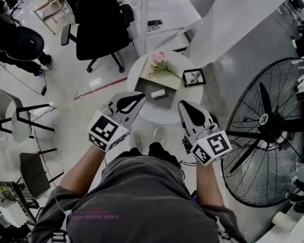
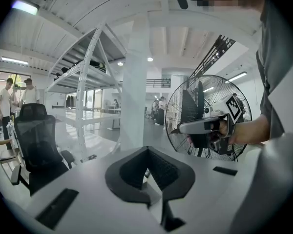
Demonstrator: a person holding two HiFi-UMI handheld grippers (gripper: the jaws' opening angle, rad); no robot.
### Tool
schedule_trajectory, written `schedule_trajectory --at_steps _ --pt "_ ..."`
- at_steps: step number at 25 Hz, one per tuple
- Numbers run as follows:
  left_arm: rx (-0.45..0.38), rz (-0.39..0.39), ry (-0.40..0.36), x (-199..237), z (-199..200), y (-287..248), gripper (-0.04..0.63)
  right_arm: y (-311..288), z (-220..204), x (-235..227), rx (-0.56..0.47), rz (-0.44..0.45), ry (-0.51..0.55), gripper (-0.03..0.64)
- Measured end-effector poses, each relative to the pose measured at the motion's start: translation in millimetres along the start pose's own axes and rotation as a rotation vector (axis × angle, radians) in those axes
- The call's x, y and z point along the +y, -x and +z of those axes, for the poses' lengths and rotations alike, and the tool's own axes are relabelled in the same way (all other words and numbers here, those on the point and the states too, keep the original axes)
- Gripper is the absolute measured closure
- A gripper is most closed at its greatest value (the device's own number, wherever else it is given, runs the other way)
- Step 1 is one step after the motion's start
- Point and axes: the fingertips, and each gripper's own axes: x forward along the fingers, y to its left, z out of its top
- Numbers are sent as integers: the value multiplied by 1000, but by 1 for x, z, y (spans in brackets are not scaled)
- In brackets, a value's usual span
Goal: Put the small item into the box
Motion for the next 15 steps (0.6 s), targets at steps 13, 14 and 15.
schedule_trajectory --at_steps 13,14,15 --pt "19 -5 -4 2 -3 -9 581 -5 -2 -11 6 1 -33 597" --pt "22 -7 -2 1 -3 -10 581 -5 -2 -12 7 -1 -35 597" --pt "25 -9 3 1 -3 -11 581 -5 -3 -13 9 -2 -36 597"
